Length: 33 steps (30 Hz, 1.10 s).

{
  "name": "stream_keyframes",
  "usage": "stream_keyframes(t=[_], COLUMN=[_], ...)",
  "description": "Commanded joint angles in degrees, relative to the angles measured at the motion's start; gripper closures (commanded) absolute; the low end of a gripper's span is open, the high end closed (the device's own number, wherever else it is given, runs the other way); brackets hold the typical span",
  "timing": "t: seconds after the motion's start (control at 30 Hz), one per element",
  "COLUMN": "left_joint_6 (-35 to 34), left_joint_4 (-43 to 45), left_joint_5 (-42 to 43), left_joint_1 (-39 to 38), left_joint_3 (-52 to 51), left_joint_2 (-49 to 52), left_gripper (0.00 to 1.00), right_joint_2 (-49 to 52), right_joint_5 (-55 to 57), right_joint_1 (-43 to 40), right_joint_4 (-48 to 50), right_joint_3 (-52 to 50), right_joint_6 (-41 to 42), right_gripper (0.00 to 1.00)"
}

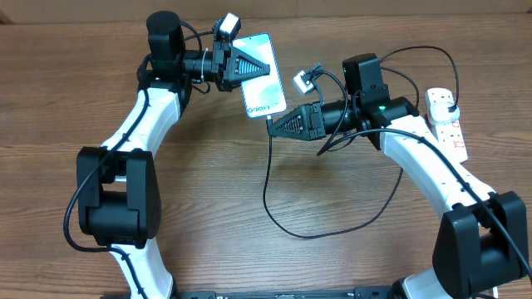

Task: Plug charger to phone and switch on socket

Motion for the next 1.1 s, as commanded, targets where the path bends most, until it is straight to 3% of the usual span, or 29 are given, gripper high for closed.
stream_keyframes(t=[0.0,1.07], left_joint_6=[-0.5,0.4], left_joint_4=[0.5,0.7], left_joint_5=[1.5,1.5], left_joint_1=[-0.5,-0.3], left_joint_3=[0.5,0.5], left_joint_2=[-0.2,-0.2], left_gripper=[0.96,0.96], right_joint_2=[0.5,1.5], right_joint_5=[-1.3,-3.5], right_joint_1=[-0.4,-0.4], right_joint_4=[0.4,-0.3], right_joint_3=[-0.3,-0.3], right_joint_6=[0.2,-0.5], right_gripper=[0.96,0.96])
